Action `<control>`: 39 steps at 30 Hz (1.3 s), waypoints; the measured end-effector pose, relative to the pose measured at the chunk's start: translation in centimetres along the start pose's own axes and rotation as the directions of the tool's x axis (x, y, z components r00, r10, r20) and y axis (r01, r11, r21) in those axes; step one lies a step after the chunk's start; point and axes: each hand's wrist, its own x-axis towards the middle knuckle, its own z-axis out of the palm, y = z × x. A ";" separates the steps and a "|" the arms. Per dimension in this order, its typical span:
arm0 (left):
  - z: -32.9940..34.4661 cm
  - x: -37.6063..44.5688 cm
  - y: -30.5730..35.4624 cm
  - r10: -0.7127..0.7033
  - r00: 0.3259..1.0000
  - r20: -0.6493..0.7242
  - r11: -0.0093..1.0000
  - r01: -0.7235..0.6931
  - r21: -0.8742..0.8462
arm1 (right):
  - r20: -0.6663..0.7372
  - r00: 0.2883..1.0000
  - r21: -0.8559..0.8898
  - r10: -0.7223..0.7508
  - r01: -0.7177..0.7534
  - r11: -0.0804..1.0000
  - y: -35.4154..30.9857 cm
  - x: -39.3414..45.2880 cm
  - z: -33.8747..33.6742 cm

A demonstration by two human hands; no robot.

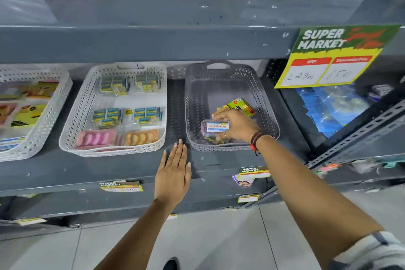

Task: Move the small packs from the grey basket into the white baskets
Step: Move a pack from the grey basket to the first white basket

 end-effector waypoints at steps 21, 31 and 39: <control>-5.1 -10.2 -13.6 -0.238 0.969 -0.069 0.968 0.230 -0.103 | -0.066 0.961 0.046 -0.270 0.273 0.961 -15.8 -1.3 6.0; -7.9 -12.5 -28.9 -0.285 0.957 -0.061 0.957 0.280 -0.077 | -0.053 0.956 0.059 -0.290 0.293 0.954 -28.7 4.9 13.2; -8.6 -11.5 -33.3 -0.224 0.971 -0.086 0.972 0.215 -0.099 | -0.070 0.942 0.052 -0.328 0.332 0.942 -38.1 9.2 19.3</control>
